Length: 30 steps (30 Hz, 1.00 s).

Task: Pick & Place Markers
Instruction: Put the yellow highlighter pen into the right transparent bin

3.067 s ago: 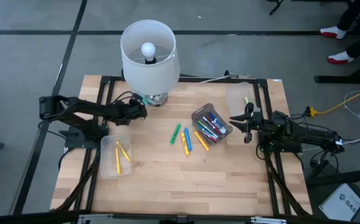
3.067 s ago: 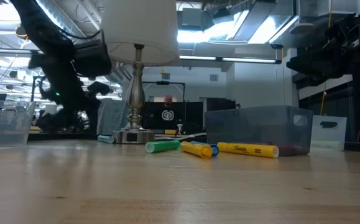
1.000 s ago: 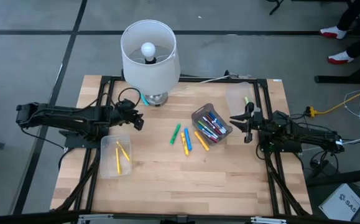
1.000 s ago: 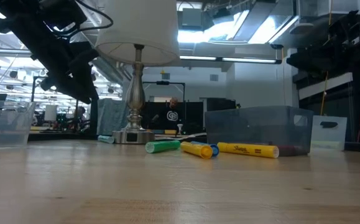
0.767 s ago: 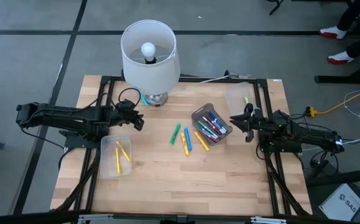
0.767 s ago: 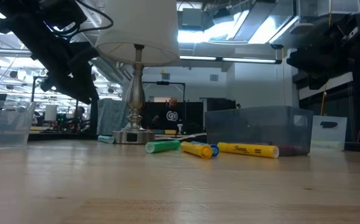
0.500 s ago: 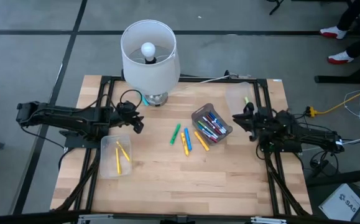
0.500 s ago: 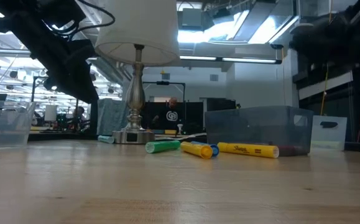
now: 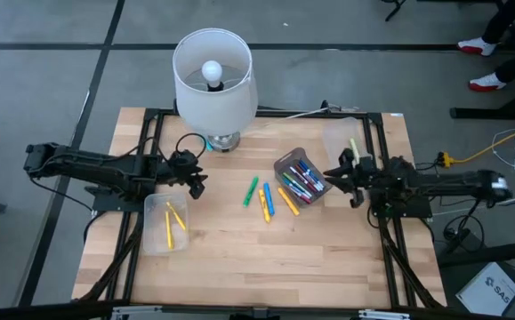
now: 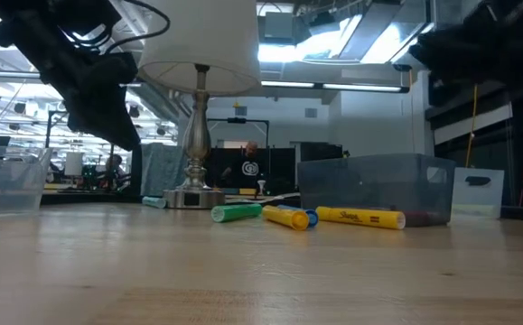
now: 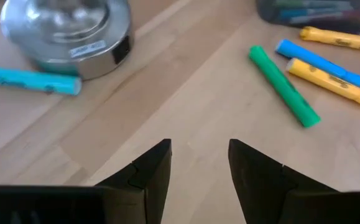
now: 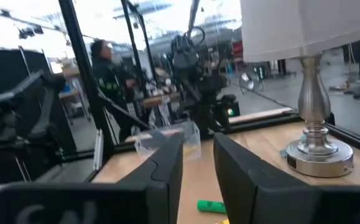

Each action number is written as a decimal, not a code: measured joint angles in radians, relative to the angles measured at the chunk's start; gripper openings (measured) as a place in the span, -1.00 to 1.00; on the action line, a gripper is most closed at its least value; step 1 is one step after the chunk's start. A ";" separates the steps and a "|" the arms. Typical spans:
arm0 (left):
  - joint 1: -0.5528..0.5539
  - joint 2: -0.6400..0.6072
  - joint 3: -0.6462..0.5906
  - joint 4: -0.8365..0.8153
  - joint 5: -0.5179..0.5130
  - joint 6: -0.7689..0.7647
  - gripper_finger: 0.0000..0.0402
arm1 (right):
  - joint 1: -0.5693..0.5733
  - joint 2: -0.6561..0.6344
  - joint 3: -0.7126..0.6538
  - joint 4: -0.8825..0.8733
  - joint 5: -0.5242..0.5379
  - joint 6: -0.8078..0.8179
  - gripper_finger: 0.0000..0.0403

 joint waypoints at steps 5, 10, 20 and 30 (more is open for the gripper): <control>-0.035 0.000 0.000 0.039 -0.003 0.048 -0.22 | 0.085 0.273 0.178 0.015 0.075 -0.097 -0.55; -0.039 0.000 0.000 0.039 -0.027 0.064 -0.22 | 0.125 0.566 0.377 -0.003 0.128 -0.184 -0.55; -0.039 0.000 0.000 0.002 -0.151 0.265 -0.22 | 0.127 1.064 0.736 -0.128 0.271 -0.258 -0.55; -0.033 0.074 0.000 -0.021 -0.230 0.712 -0.22 | 0.141 1.234 0.968 -0.348 0.391 -0.286 -0.55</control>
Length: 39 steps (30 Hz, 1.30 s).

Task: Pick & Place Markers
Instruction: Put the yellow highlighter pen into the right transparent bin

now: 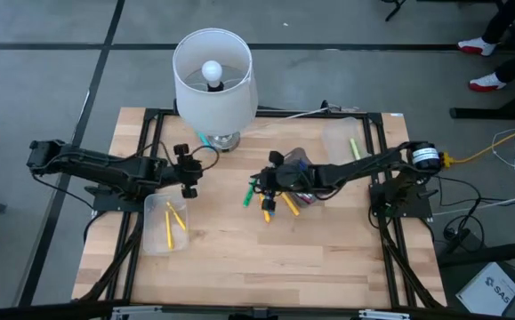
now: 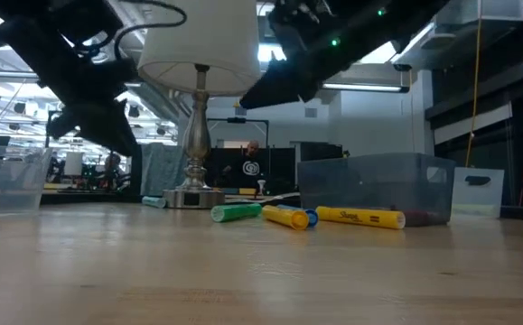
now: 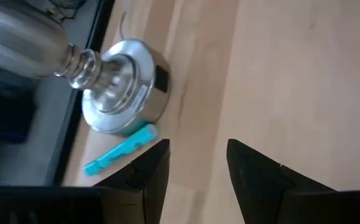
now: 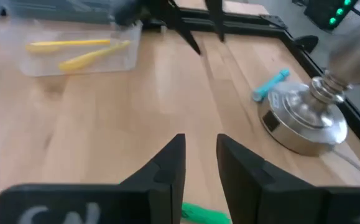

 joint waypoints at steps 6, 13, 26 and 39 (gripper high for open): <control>0.049 0.123 0.000 0.021 -0.033 0.075 -0.22 | 0.028 0.000 0.008 0.008 0.000 0.002 -0.55; 0.079 0.204 0.000 0.074 -0.117 0.072 -0.22 | 0.050 0.000 0.008 0.023 0.029 0.033 -0.55; -0.124 0.014 0.073 0.012 -0.010 -0.097 -0.22 | 0.058 0.125 0.078 0.134 0.136 -0.001 -0.55; -0.346 -0.109 0.072 -0.258 -0.043 -0.526 -0.22 | 0.003 0.415 0.412 0.090 0.252 -0.151 -0.55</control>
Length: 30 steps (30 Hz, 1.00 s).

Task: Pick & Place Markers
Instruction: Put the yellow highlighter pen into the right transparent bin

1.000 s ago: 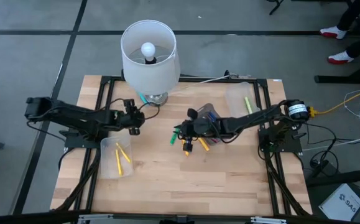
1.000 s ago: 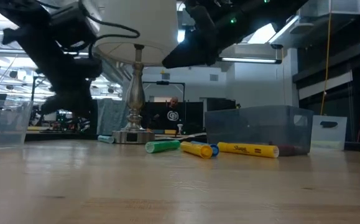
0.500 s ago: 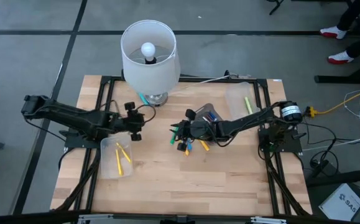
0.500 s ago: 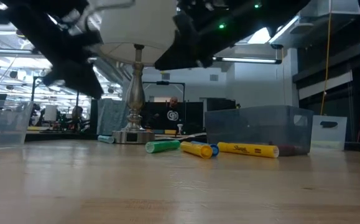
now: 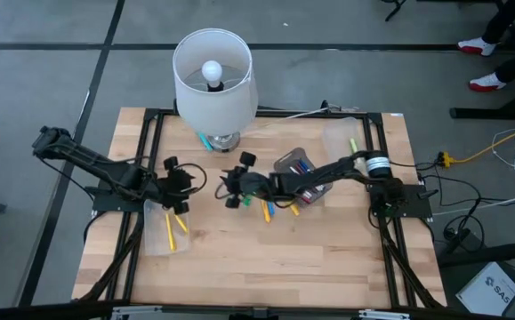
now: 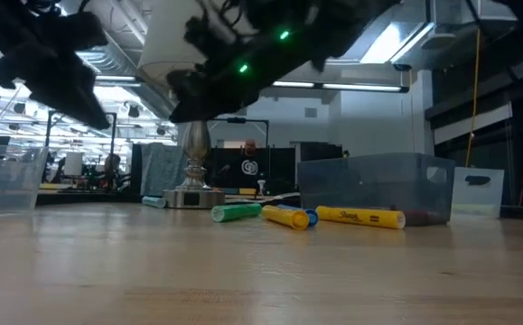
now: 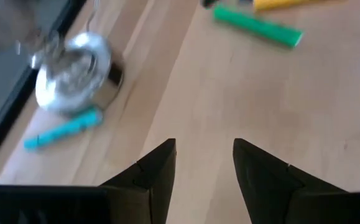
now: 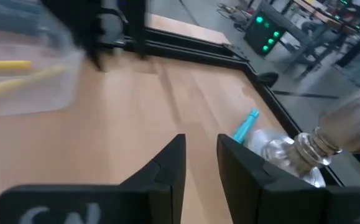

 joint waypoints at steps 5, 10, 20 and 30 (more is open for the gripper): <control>-0.003 0.000 0.000 -0.142 -0.001 -0.128 -0.22 | -0.058 0.092 0.124 -0.015 0.001 -0.003 -0.55; -0.003 -0.018 0.048 -0.187 0.005 -0.144 -0.22 | -0.090 0.186 0.303 -0.232 0.000 -0.003 -0.47; -0.023 -0.112 0.136 -0.355 -0.071 -0.255 -0.22 | -0.106 0.314 0.558 -0.367 0.000 0.000 -0.05; -0.059 -0.222 0.136 -0.420 0.056 -0.402 -0.22 | -0.196 0.360 0.666 -0.425 -0.046 0.124 0.06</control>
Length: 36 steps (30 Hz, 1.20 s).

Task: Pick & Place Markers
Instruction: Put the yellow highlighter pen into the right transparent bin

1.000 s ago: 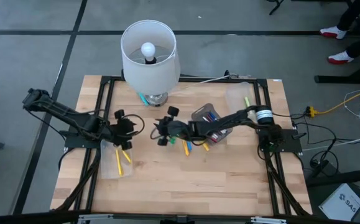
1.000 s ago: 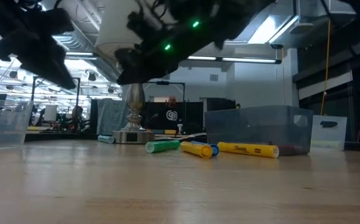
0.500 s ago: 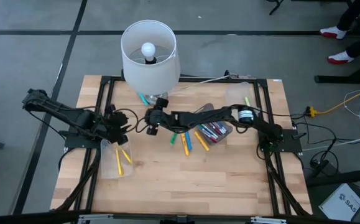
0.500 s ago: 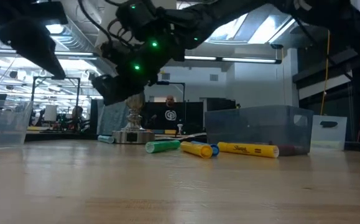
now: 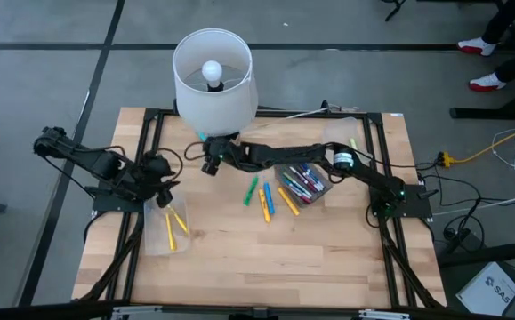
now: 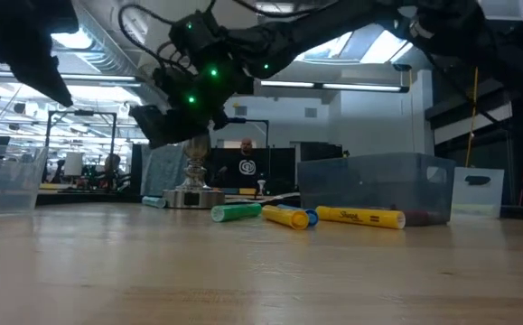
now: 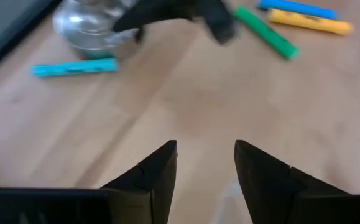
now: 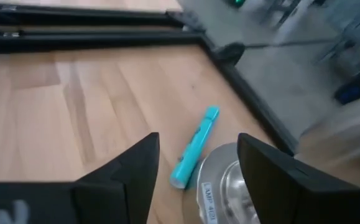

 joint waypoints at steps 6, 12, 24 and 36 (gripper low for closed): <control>-0.027 -0.033 0.000 0.038 0.064 0.019 -0.22 | -0.021 0.053 0.071 -0.110 -0.084 0.026 0.01; -0.035 -0.033 0.000 0.039 0.059 0.011 -0.22 | -0.021 0.059 0.082 -0.118 -0.111 0.011 0.00; -0.035 -0.032 0.000 0.039 0.042 0.009 -0.22 | 0.034 0.062 0.082 -0.170 -0.104 -0.023 0.00; -0.035 0.036 0.000 0.039 -0.025 0.063 -0.22 | 0.099 0.059 0.082 -0.354 -0.232 -0.018 -0.01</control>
